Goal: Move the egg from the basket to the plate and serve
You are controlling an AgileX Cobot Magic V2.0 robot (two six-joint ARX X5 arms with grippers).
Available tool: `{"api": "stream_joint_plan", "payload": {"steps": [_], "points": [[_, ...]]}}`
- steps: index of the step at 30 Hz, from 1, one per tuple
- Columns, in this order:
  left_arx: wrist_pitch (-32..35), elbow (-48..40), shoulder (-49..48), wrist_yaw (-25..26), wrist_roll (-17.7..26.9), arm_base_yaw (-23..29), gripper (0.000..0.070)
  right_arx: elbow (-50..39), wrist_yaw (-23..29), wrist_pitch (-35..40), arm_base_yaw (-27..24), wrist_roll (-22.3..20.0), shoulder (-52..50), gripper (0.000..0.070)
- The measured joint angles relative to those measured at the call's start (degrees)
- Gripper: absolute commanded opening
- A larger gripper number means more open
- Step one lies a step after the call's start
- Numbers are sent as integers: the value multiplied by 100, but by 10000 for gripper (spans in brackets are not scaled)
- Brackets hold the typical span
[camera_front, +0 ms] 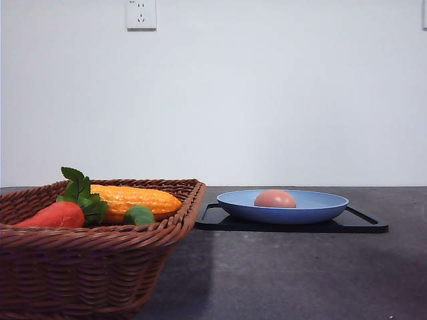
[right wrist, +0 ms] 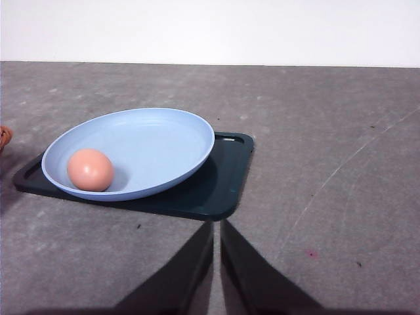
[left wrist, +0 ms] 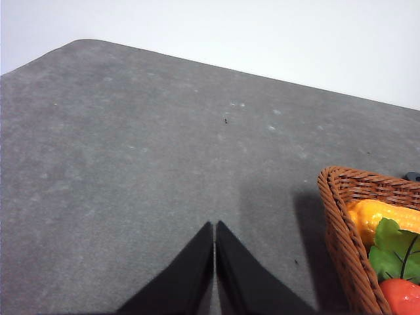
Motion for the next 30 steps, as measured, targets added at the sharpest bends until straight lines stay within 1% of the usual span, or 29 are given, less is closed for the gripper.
{"api": "stream_joint_plan", "payload": {"steps": [30], "points": [[0,0,0,1,0,0,0,1,0,0,0,0,0,0]]}}
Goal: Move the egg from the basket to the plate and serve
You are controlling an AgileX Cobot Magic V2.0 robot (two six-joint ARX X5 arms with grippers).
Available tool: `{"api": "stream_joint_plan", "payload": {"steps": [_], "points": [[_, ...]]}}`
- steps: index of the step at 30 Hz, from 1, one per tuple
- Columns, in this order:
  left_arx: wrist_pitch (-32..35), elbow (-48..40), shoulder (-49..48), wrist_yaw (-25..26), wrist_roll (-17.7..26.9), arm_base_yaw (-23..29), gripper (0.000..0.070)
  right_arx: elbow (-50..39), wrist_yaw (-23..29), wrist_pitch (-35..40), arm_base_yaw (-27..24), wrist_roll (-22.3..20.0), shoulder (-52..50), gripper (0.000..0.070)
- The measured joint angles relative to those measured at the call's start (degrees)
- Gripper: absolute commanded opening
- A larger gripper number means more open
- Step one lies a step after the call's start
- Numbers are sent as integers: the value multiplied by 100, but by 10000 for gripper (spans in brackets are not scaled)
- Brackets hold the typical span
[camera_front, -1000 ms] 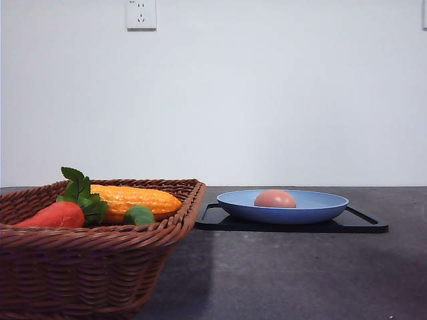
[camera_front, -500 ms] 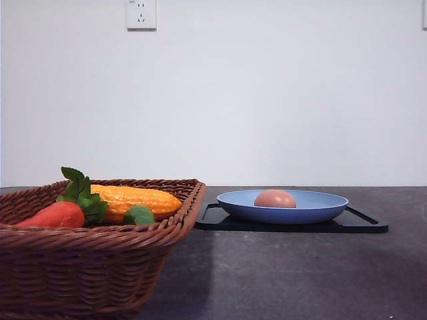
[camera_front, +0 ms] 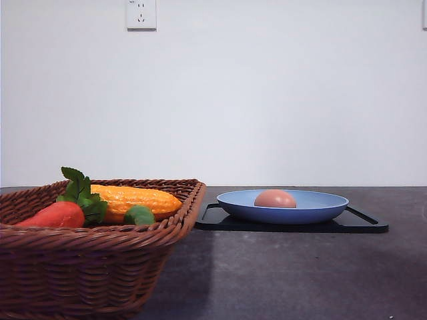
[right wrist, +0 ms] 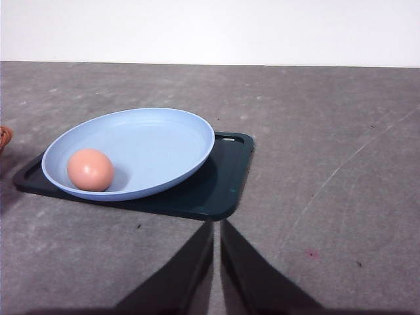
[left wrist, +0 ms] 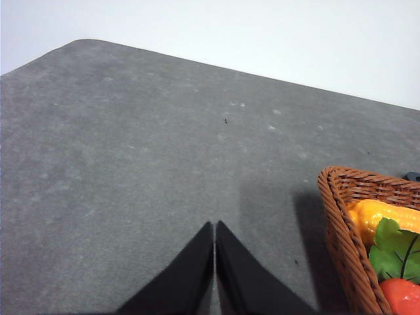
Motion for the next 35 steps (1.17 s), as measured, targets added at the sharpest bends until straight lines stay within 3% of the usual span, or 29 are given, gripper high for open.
{"api": "stream_joint_plan", "payload": {"steps": [35], "points": [[0,0,0,-1,0,0,0,0,0,0,0,0,0,0]]}}
